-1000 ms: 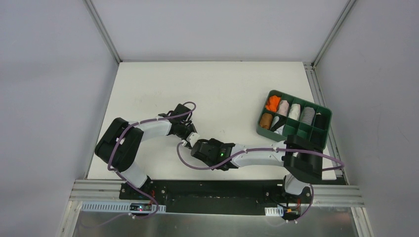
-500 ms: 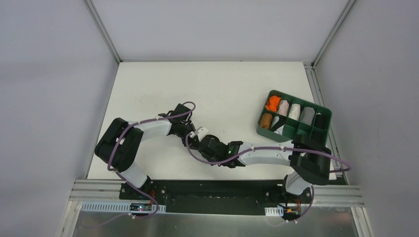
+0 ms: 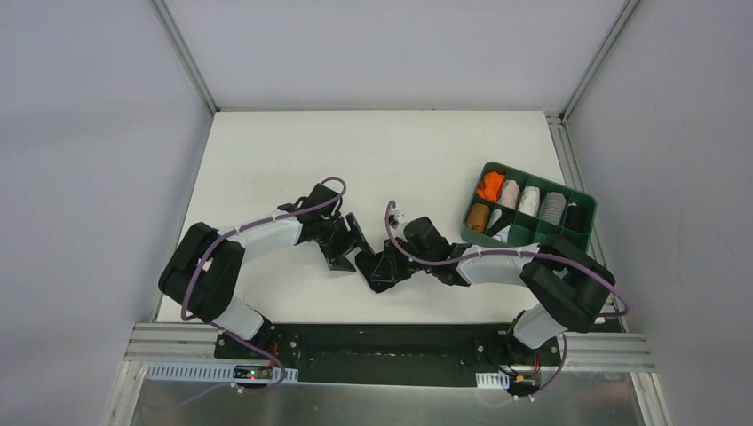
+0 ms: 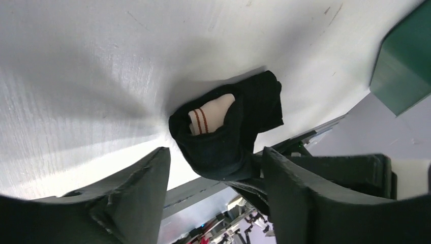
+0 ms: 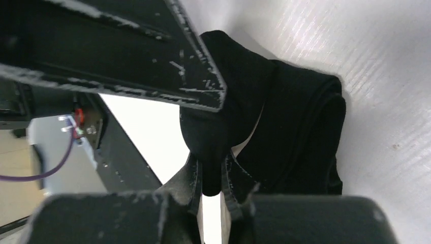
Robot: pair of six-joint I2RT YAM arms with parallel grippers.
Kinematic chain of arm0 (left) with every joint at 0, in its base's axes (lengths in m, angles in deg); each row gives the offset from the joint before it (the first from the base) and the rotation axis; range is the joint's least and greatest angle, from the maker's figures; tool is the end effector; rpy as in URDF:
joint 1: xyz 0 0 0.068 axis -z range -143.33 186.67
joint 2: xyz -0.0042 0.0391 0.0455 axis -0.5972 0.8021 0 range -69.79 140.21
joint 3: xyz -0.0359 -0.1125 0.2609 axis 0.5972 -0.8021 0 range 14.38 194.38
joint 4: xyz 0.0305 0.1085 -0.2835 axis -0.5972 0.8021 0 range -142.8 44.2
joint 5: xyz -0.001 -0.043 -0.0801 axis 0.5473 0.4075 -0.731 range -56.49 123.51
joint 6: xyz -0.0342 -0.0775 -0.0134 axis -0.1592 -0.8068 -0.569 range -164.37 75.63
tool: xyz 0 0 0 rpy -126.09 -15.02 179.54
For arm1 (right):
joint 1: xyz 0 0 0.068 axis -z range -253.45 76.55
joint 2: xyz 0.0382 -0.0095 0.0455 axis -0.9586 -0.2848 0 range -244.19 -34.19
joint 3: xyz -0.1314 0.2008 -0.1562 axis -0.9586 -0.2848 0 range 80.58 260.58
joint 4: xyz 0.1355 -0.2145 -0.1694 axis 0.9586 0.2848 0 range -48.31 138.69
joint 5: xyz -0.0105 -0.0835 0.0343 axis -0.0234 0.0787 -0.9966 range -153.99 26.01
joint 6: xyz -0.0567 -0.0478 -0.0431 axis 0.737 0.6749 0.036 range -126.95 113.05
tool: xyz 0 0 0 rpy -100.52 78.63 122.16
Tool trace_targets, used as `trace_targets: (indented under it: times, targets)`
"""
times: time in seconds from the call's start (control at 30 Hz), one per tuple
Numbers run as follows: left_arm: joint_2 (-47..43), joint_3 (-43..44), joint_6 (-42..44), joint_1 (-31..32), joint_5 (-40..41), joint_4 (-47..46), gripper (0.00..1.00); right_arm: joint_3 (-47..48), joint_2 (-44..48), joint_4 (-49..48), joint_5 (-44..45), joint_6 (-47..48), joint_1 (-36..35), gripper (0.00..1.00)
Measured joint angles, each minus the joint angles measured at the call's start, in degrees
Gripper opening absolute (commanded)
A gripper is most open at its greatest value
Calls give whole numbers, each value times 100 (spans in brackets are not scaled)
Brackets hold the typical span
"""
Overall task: Roll the underwear
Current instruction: Roll the underwear to the center of the board.
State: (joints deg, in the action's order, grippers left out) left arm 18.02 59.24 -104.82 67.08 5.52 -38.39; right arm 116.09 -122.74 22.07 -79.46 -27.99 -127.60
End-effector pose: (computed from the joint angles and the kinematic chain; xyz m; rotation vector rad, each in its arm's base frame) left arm 0.2746 -0.2023 0.1183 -0.5432 2.8340 -1.1038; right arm 0.1936 0.3024 0.1139 -0.8223 2.1723 1.0097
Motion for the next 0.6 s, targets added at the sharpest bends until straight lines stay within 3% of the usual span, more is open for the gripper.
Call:
trace_targets:
  times: [0.2, 0.47, 0.53, 0.6]
  targets:
    - [-116, -28, -11, 2, -7, 2, 70, -251, -376, -911, -975, -562, 474, 0]
    - [-114, -168, -20, 2, -33, -44, 70, -573, -693, -1886, -1628, -1141, 828, 0]
    - [-72, -170, -26, 2, -57, -105, 57, -614, -726, -2006, -1681, -1215, 857, 0]
    - [48, -168, -55, 17, -70, -232, 28, -625, -758, -2076, -1711, -1270, 866, 2]
